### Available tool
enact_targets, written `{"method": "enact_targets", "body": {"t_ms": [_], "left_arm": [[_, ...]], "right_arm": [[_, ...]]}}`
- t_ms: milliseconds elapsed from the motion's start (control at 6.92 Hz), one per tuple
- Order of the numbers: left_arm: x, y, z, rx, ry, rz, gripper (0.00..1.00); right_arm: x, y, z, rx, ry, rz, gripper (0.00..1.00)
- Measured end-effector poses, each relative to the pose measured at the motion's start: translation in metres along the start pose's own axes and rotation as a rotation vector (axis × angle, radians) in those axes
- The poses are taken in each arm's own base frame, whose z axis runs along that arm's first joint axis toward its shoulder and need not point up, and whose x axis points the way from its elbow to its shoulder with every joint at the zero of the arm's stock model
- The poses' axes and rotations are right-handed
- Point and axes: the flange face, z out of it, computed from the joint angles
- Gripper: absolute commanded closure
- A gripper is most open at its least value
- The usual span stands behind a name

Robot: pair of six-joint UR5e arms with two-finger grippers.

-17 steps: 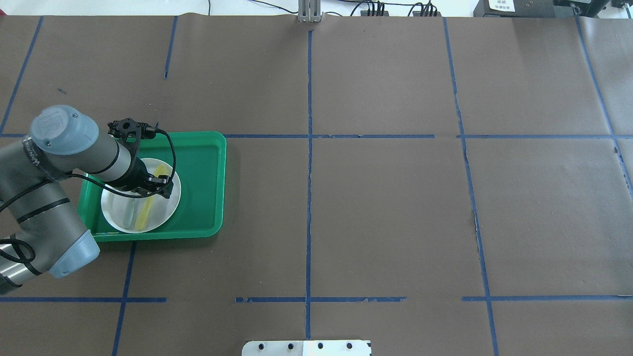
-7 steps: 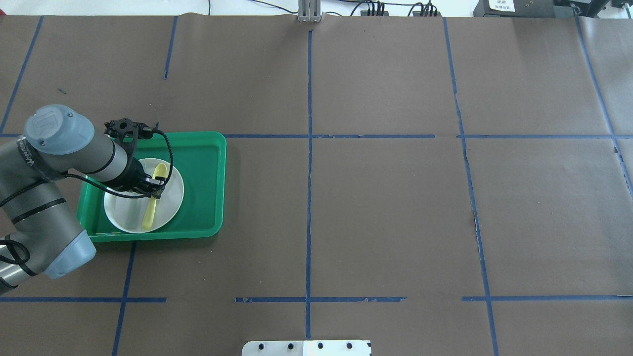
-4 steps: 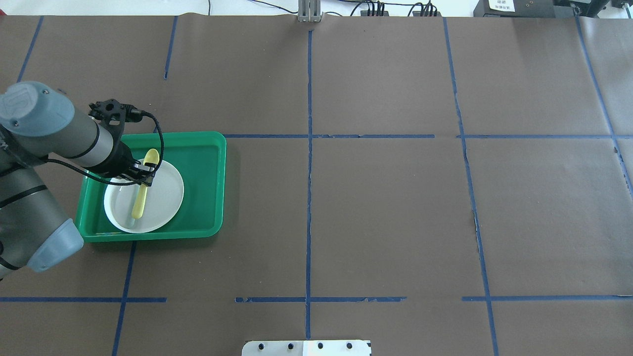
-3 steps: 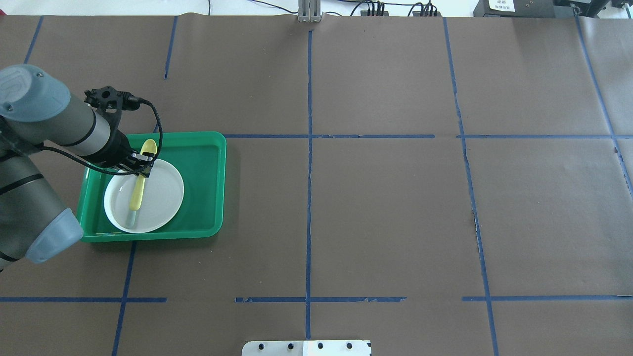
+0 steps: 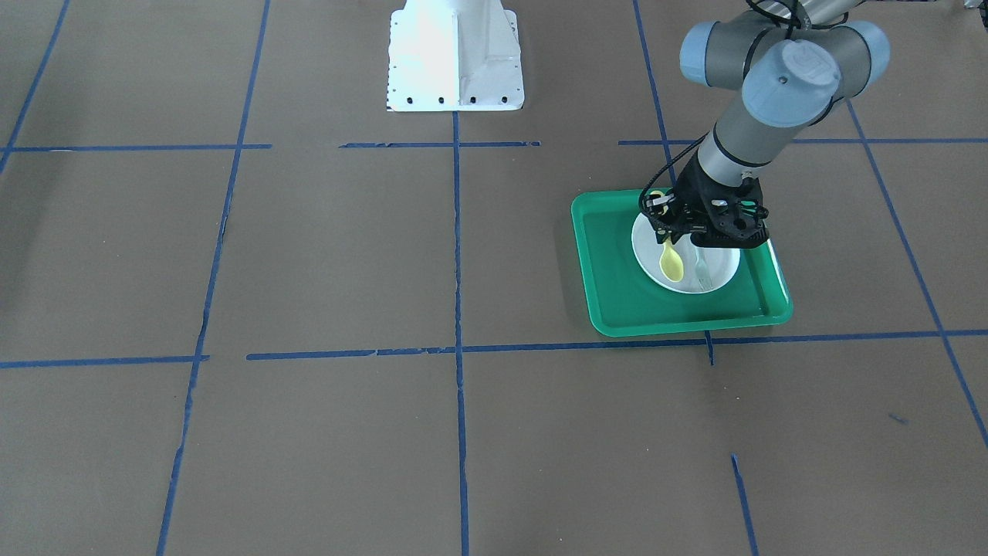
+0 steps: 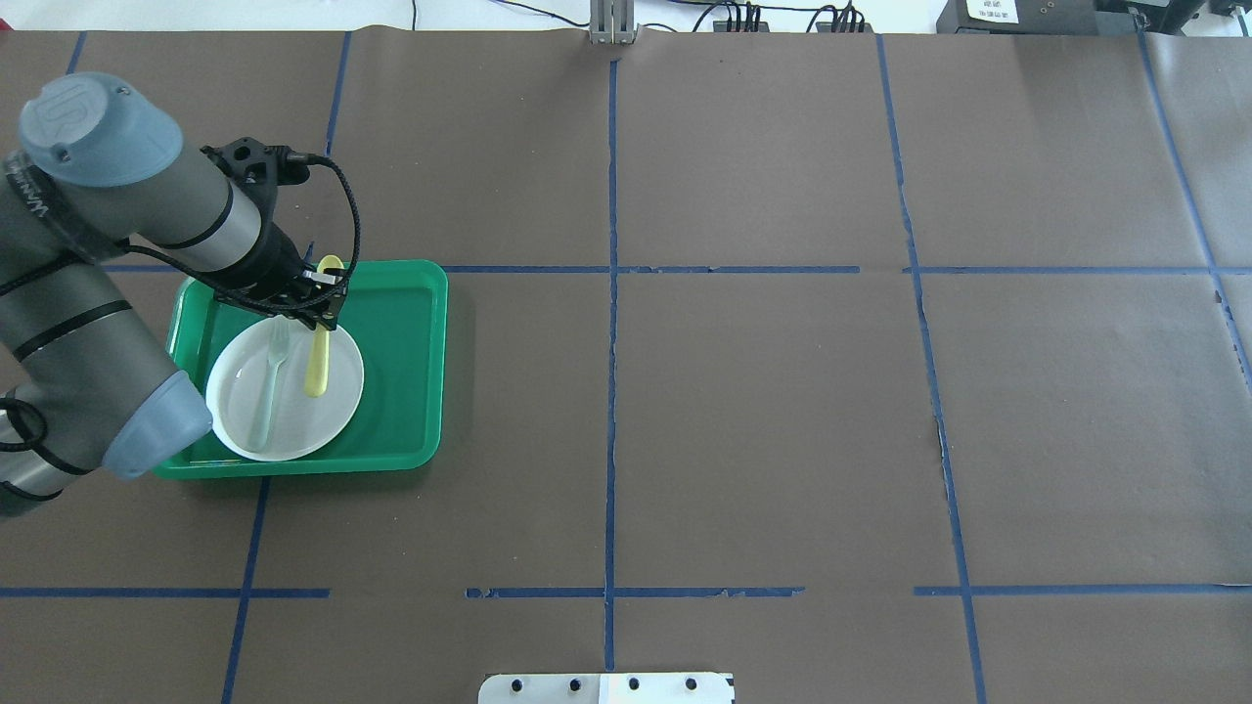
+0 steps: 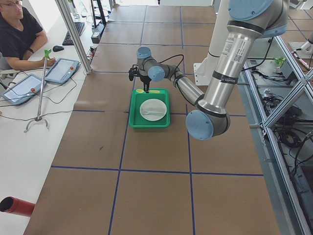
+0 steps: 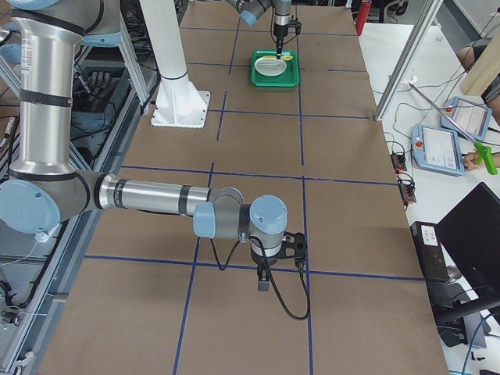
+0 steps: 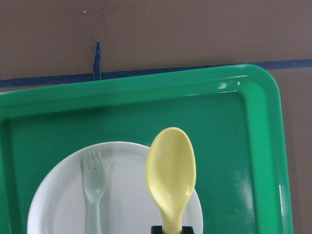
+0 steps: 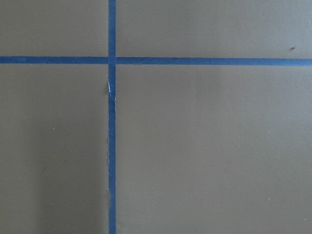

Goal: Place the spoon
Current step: 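Lift the yellow spoon off the plate with the left gripper, then lower the spoon onto the green tray beside the plate and open the left gripper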

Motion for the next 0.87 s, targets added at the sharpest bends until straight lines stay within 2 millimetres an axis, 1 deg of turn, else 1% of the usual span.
{"method": "enact_targets", "body": {"t_ms": [144,289,578,867], "left_arm": [[0.013,0.0,0.01,-0.007,0.017,-0.032,1.0],[0.017,-0.002,0.024,-0.008,0.034,-0.049,1.0],[0.014,-0.005,0.053,-0.012,0.045,-0.049,1.0],[0.014,0.003,0.078,-0.033,0.042,-0.04,1.0]], "right_arm": [[0.0,0.0,0.0,0.0,0.0,0.0,0.0],[0.0,0.0,0.0,0.0,0.0,0.0,0.0],[0.0,0.0,0.0,0.0,0.0,0.0,0.0],[0.0,0.0,0.0,0.001,0.0,0.0,0.0]]}}
